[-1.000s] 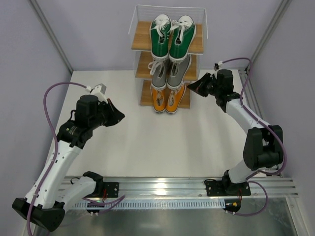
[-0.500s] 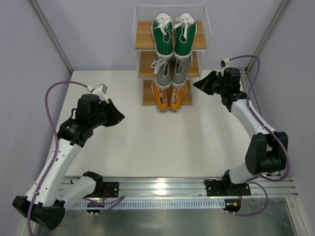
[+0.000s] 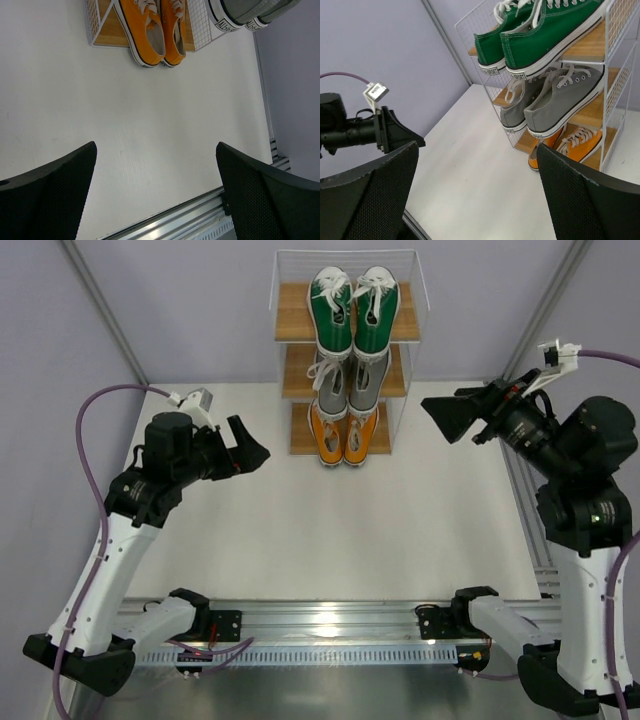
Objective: Place and organize the shoes onto the shoe shelf
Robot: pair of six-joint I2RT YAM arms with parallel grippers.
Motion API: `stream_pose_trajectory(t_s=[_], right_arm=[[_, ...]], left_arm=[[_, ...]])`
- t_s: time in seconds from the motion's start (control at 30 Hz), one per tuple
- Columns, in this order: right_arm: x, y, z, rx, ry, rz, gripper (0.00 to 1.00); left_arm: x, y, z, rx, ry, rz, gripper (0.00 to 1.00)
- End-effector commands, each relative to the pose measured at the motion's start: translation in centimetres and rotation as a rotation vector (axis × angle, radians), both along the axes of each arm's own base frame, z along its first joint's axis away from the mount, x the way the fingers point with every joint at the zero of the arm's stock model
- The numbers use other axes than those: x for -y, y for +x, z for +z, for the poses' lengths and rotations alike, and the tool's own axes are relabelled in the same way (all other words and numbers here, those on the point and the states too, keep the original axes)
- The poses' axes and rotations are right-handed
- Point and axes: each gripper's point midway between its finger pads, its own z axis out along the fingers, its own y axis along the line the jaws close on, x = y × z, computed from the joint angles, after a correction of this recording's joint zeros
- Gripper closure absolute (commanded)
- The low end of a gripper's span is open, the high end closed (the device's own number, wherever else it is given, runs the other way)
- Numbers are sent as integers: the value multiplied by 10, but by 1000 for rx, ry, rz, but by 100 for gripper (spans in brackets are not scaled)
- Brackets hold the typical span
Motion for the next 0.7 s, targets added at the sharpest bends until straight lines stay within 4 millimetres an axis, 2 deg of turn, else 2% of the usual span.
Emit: stream_pose_trajectory(t_s=[0.0, 0.17, 0.33, 0.47, 0.67], right_arm=[[4, -18, -14, -73, -63, 1, 0], [13, -41, 17, 29, -30, -50, 0], [16, -51, 37, 64, 11, -69, 0], [17, -55, 45, 73, 30, -73, 0], [8, -57, 44, 50, 49, -20, 0]], left_arm=[[4, 4, 11, 35, -9, -28, 0], [6, 5, 11, 36, -17, -31, 0], [7, 5, 10, 32, -16, -36, 0], [7, 5, 10, 32, -14, -37, 0], [6, 5, 9, 32, -8, -36, 0]])
